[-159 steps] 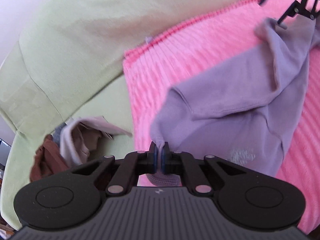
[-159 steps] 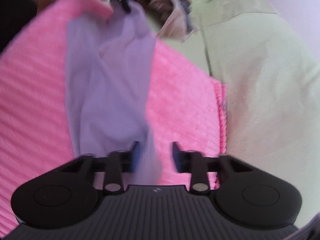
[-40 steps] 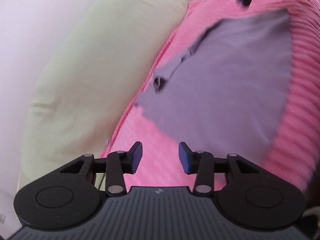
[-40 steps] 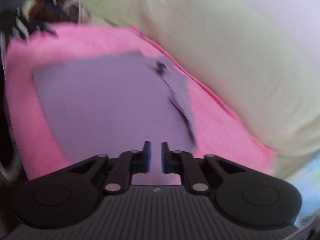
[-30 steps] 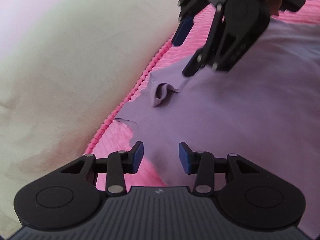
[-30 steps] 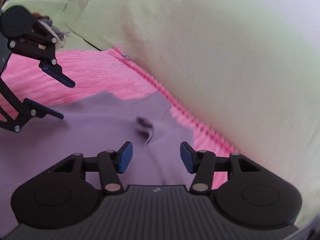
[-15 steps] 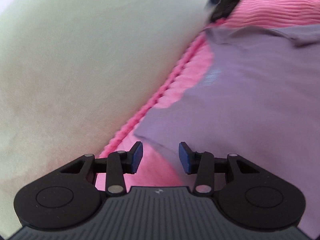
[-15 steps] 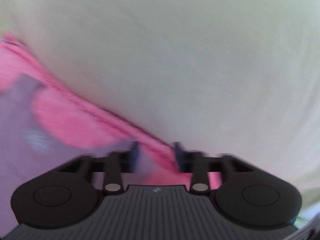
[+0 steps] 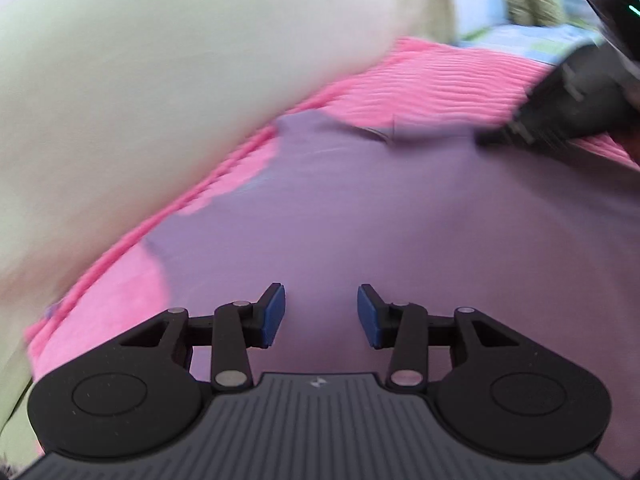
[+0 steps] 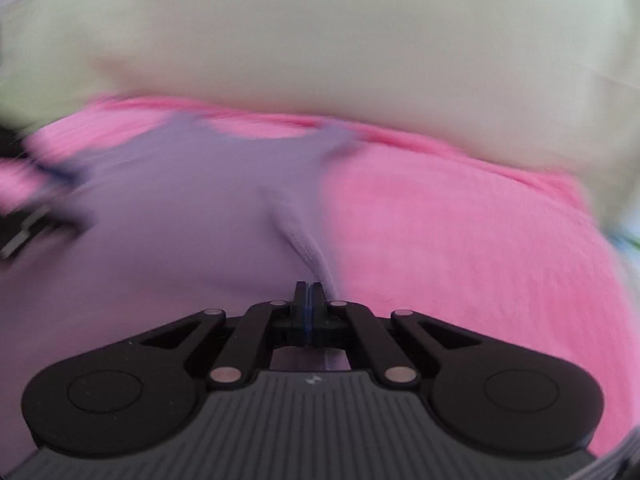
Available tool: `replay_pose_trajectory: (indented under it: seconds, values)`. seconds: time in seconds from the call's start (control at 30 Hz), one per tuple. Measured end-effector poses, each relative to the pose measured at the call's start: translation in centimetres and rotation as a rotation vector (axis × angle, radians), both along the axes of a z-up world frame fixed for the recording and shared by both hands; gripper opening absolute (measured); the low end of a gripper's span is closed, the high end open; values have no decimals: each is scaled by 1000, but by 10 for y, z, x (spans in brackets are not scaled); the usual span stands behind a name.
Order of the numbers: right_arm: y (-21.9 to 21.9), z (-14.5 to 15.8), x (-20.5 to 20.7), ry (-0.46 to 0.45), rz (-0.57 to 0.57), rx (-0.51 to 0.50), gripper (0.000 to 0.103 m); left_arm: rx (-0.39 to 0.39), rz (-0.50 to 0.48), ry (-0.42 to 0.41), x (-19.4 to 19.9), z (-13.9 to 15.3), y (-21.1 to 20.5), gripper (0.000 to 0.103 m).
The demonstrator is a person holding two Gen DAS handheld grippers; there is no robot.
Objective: Fold clothes
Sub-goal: 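Lower the top flat onto the blanket and open both grippers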
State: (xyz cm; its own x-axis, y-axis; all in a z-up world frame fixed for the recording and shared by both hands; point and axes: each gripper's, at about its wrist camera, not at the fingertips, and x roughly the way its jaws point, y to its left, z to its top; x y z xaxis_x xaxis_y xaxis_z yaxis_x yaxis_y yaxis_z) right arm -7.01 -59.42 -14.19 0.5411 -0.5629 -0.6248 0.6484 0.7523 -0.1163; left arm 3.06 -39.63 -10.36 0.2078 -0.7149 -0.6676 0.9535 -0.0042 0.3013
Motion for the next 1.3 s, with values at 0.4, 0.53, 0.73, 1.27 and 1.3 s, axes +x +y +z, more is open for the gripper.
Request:
replay_pose_trajectory:
  seconds: [0.4, 0.53, 0.73, 1.27, 1.3]
  values:
    - [49, -14, -123, -36, -83, 177, 11, 74, -48, 30, -68, -8, -87, 49]
    - [72, 3, -155, -30, -88, 102, 14, 37, 31, -9, -76, 1, -11, 51]
    - [109, -12, -157, -1, 57, 152, 32, 131, 357, -133, -64, -28, 98, 57]
    - [182, -21, -137, 142, 321, -54, 15, 243, 528, -20, -93, -30, 165, 57]
    - [181, -21, -141, 136, 296, -12, 15, 239, 556, 24, -92, -23, 169, 56]
